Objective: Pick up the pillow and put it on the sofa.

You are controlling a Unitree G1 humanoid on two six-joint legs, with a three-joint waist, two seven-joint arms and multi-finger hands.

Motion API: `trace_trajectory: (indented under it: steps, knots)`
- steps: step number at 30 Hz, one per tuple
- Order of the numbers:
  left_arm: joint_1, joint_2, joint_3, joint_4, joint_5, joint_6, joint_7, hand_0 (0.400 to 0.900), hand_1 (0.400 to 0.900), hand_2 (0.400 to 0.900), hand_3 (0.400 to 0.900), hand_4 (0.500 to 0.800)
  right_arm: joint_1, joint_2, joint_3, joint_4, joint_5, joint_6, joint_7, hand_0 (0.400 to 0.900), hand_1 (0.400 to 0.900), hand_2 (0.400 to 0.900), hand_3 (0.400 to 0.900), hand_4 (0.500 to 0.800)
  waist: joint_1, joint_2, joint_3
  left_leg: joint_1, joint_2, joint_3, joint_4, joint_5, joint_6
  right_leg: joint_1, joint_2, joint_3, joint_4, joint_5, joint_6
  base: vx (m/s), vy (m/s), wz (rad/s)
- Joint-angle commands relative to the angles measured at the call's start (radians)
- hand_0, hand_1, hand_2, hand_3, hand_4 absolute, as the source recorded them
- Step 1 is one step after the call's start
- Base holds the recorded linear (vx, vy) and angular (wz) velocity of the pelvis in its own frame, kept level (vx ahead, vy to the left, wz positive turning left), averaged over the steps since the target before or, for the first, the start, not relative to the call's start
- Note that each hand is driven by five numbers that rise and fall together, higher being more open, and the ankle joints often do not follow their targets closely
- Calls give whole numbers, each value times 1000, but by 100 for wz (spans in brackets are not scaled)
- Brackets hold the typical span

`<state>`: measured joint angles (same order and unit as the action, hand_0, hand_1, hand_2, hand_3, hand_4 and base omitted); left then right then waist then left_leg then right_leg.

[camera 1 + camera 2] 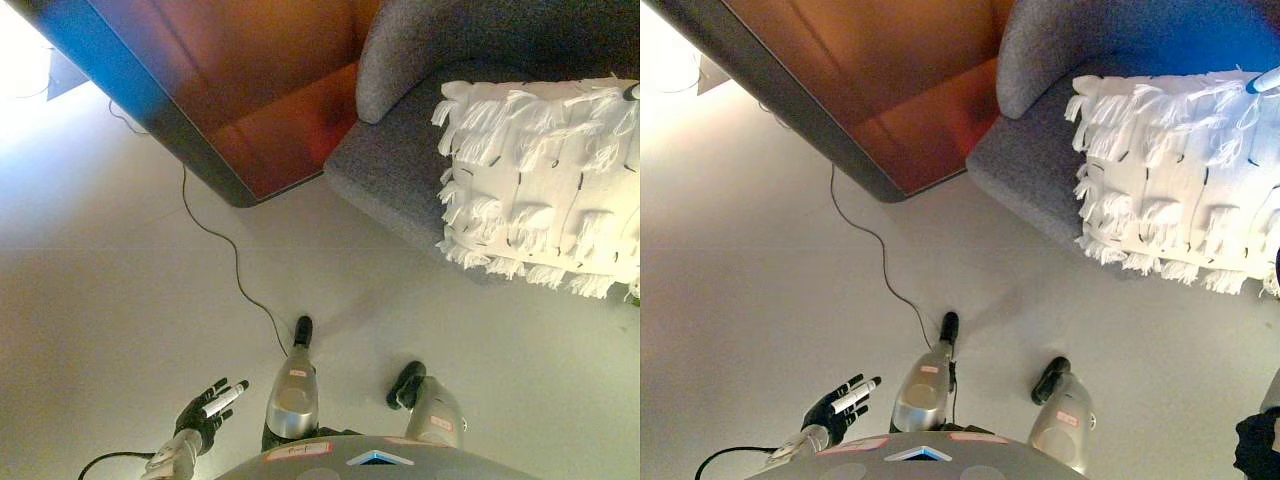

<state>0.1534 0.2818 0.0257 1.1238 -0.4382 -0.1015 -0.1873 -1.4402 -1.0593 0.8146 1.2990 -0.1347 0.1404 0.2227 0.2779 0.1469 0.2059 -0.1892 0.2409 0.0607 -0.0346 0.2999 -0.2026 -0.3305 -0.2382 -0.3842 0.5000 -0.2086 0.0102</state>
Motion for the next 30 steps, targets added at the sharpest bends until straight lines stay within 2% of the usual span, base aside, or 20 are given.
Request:
trace_trajectory:
  steps: [1,7,12,15,18,21,23,25,27,30]
  knots:
    - [53,72,-57,24,-15,-21,16,900,900,900,900,800,-141,-61,108,-6,-69,-41,-57,900,900,900,900,800,6,-93,-80,62,79,-20,12,87,-40,241,18,-16,-431,162,68,82,67,-9]
    - [54,61,-62,56,8,-11,25,900,900,900,900,800,-132,-79,112,-2,-93,-52,-69,900,900,900,900,800,-7,-109,-109,77,71,-13,58,86,-43,282,8,-18,-444,160,63,78,52,-8]
    - [59,54,-58,76,18,4,10,900,900,900,900,800,-114,-91,94,3,-81,-27,-59,900,900,900,900,800,-16,-119,-123,86,65,-9,76,85,-45,308,7,-14,-457,162,62,59,23,-5]
    - [48,53,-60,91,33,17,10,900,900,900,900,800,-42,-95,23,-5,25,0,-47,900,900,900,900,800,-27,-130,-132,96,61,-5,89,80,-45,329,7,-11,-469,167,63,49,-2,-9]
    - [34,48,-58,112,27,24,17,900,900,900,900,800,86,-93,-120,-21,136,13,-63,900,900,900,900,800,-46,-140,-139,113,57,9,94,67,-46,345,10,-6,-488,178,67,27,-11,-11]
    - [16,46,-57,131,14,35,-1,900,900,900,900,800,259,-80,-300,-53,295,-11,-90,900,900,900,900,800,-75,-145,-145,138,53,26,96,53,-49,355,17,1,-512,196,70,-18,-9,-13]
    - [-3,43,-53,142,2,38,-1,900,900,900,900,800,429,-44,-451,-90,361,-62,-113,900,900,900,900,800,-99,-147,-148,153,52,38,99,43,-51,357,22,9,-524,205,71,-59,3,-17]
    - [-25,36,-51,148,3,40,6,900,900,900,900,800,612,17,-574,-140,400,-93,-104,900,900,900,900,800,-126,-149,-152,167,53,51,105,36,-53,357,29,18,-533,213,71,-86,-14,-17]
    - [-56,33,-52,151,4,43,21,900,900,900,900,800,782,101,-645,-185,377,-136,-114,900,900,900,900,800,-156,-150,-156,175,59,71,114,28,-56,356,38,25,-539,219,69,-91,-53,-20]
    - [-97,33,-75,151,-5,57,44,900,900,900,900,800,952,223,-686,-222,381,-153,-136,900,900,900,900,800,-194,-151,-159,200,71,104,136,20,-59,365,50,38,-543,220,62,-64,-43,-19]
